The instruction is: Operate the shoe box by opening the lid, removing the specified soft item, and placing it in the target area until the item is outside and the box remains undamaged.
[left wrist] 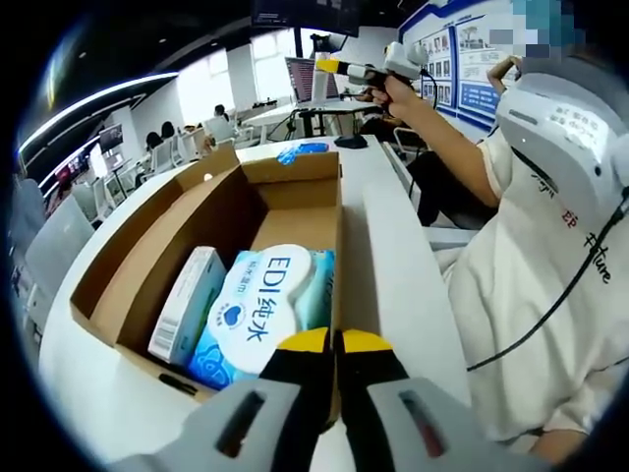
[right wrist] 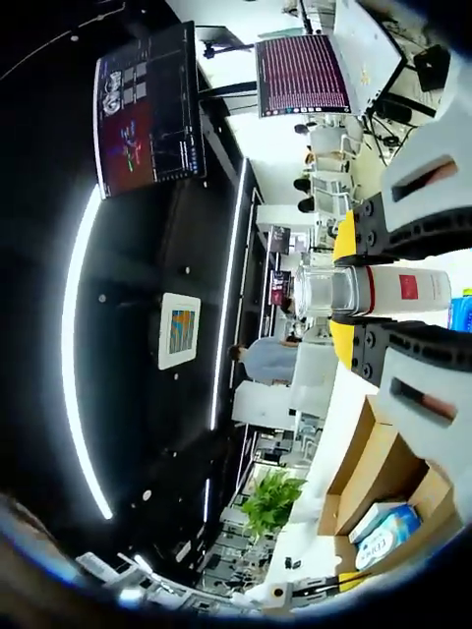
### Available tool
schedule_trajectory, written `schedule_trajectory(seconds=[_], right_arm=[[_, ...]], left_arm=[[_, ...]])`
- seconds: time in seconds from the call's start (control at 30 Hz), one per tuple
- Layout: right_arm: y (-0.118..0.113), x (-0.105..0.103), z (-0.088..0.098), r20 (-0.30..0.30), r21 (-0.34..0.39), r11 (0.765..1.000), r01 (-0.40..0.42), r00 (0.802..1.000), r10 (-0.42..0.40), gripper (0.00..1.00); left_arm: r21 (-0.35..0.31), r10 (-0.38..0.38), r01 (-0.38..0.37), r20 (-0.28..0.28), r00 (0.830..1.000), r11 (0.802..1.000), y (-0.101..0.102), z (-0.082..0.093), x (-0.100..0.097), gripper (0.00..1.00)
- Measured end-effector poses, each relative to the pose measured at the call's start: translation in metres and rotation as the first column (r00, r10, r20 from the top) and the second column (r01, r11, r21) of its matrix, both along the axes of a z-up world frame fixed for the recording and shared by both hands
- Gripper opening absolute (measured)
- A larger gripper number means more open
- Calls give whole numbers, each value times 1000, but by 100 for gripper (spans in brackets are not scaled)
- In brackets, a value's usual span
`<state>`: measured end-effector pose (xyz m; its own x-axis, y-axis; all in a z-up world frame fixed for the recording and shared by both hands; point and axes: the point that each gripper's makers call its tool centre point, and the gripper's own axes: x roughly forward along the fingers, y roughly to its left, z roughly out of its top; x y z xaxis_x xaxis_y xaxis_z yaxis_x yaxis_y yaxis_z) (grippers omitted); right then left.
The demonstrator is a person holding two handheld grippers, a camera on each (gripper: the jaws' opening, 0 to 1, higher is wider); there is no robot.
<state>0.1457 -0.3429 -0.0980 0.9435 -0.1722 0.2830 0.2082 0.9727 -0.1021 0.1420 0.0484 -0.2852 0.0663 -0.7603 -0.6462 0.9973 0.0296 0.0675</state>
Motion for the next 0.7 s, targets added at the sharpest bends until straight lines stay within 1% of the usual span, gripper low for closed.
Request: schedule_trajectory(seconds=[0.17,0.27,0.37,0.4,0.43,0.5,0.53,0.6,0.7], right_arm=[[-5,-1,3,5,6,1000,-7,1000,7,19],[-13,1,1,1,-4,1000,15,1000,-15,19],[-27,6,-9,-1,6,999,33,999,-33,19],[-33,8,-14,9,59,998,27,1000,-28,19],[-35,8,-16,14,79,997,25,1000,-27,19],[-41,10,-21,24,95,995,25,999,-28,19],[-47,13,-29,17,98,994,39,999,-40,19],[-53,16,-39,-3,89,994,64,998,-64,19],[-58,21,-53,-26,102,993,67,998,-65,19]], left_arm=[[0,-7,7,-5,1000,1000,0,0,0,2],[0,-7,7,-6,1000,1000,0,0,-1,2],[-1,-5,5,-2,1000,1000,0,0,-1,2],[-2,-6,6,-1,1000,1000,0,0,-1,2],[-1,-6,6,-1,1000,1000,0,0,-1,2],[0,-6,6,-2,1000,1000,0,0,-1,2],[0,-5,5,-4,1000,1000,-1,0,-1,2],[-1,-5,5,-4,1000,1000,-1,0,-1,2],[-2,-6,6,-3,1000,1000,-1,0,-1,2]])
